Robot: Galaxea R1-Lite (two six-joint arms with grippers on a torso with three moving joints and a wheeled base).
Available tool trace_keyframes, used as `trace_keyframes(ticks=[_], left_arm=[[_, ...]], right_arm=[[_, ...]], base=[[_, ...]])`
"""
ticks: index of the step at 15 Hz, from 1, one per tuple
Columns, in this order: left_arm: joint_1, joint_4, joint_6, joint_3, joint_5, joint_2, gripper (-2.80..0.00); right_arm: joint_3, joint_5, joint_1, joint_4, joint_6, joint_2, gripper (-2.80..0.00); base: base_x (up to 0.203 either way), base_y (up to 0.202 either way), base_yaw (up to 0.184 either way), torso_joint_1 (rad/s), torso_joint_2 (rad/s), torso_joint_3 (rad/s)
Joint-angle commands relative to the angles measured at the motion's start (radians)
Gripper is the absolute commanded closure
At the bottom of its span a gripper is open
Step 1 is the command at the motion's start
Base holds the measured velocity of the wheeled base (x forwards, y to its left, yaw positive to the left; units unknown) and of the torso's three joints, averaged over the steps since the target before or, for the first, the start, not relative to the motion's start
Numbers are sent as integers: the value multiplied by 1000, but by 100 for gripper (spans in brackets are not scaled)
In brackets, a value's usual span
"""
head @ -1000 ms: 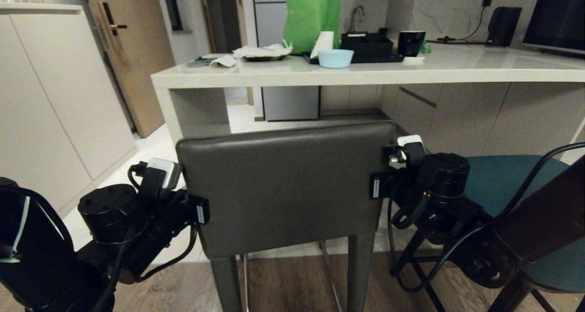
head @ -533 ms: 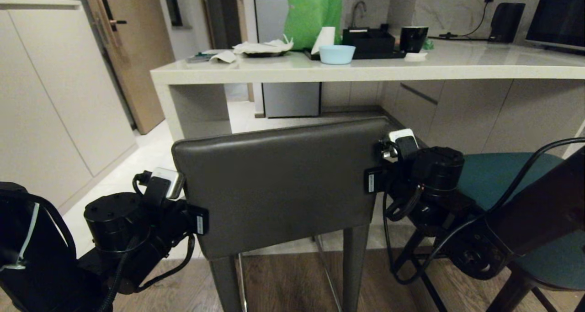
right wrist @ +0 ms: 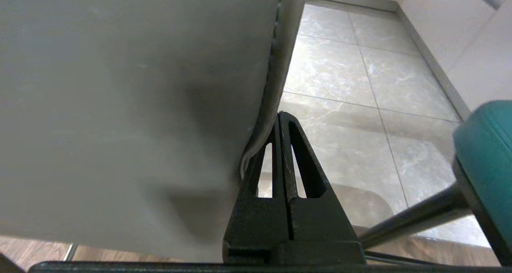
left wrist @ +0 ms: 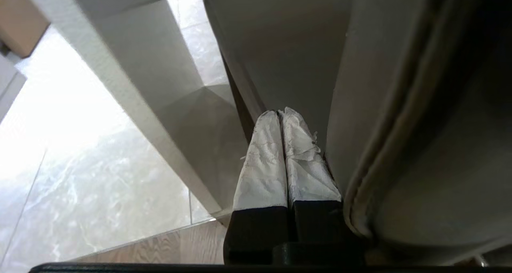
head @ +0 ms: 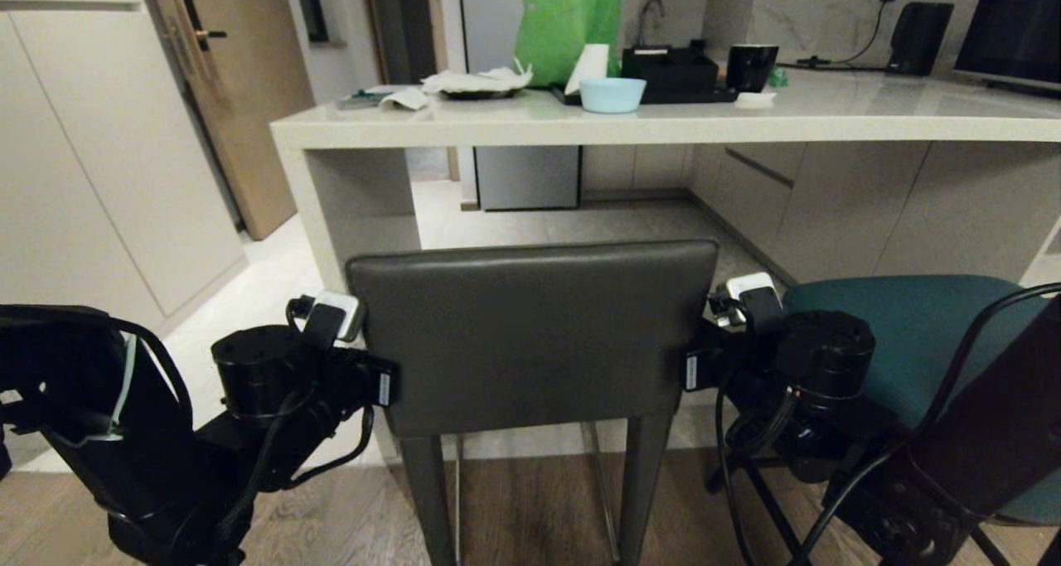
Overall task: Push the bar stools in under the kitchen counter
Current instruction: Push the gray chair back under the dining table
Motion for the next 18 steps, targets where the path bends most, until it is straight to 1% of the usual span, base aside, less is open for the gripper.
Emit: trace_keyframes(ticks=[1,5,7,11,13,15,18], left_arm=[[9,-1,-2,-44,3,-6,0],[3,-15,-7,-18,5,-10,0],[14,-34,-4,-4,5,-9,0],[25,-29,2,-27,6,-3,0],[25,-10,5,-56,6,-2,0],[25,34,5,-92,6,-4,0],[25,60,7,-112,6,-6,0]], right_arm=[[5,-3,-2,-9,0,-2,0],[-18,-3,-24,-7,0,19,0],[-50,-5,-28,-1,-1,24,0],[-99,-5,-28,38,-2,35,0],[-107,-7,-26,52,-7,28,0],[-132,-7,-26,68,-7,25,0],[-172,-7,-24,106,-8,24,0]], base=[[0,0,0,0,0,0],[0,0,0,0,0,0],[0,0,0,0,0,0],[0,0,0,0,0,0],[0,0,0,0,0,0],[0,0,0,0,0,0],[150,0,2,-5,-5,4]])
